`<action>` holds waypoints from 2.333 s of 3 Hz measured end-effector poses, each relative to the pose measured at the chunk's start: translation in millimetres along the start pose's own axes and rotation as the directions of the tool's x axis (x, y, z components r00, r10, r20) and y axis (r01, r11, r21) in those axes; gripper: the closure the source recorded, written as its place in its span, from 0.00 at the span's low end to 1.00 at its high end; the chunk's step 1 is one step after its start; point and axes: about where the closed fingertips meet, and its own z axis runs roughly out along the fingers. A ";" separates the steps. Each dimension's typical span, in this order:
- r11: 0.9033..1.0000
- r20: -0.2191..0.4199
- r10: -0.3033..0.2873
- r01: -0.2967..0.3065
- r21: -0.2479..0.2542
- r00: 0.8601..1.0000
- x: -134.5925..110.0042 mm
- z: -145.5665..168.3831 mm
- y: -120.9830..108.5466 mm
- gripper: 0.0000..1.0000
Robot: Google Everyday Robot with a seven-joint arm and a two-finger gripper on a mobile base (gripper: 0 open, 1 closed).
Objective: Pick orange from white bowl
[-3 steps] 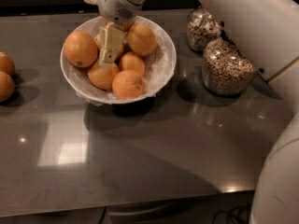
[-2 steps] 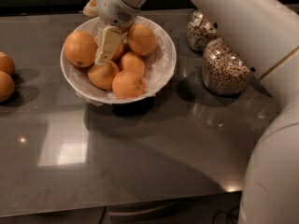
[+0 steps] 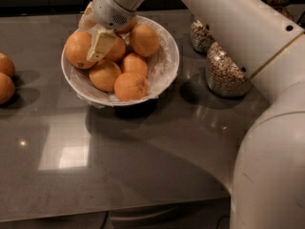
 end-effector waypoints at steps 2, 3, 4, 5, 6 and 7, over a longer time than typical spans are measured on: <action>1.000 0.012 -0.003 0.003 -0.015 1.000 -4.1 7.2 -0.8 0.36; 0.999 0.030 0.007 -0.006 -0.035 1.000 -7.5 15.2 1.0 0.37; 0.999 0.043 0.013 -0.011 -0.052 0.999 -11.4 18.7 3.1 0.22; 0.998 0.048 0.014 -0.012 -0.057 0.999 -15.8 17.0 4.8 0.03; 0.998 0.057 0.016 -0.012 -0.066 0.998 -18.2 19.1 5.4 0.04; 0.996 0.064 0.036 -0.031 -0.085 0.997 -13.7 28.0 7.9 0.18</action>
Offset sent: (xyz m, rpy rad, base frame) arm -0.0020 0.0161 -0.0037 0.0188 0.0334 0.0293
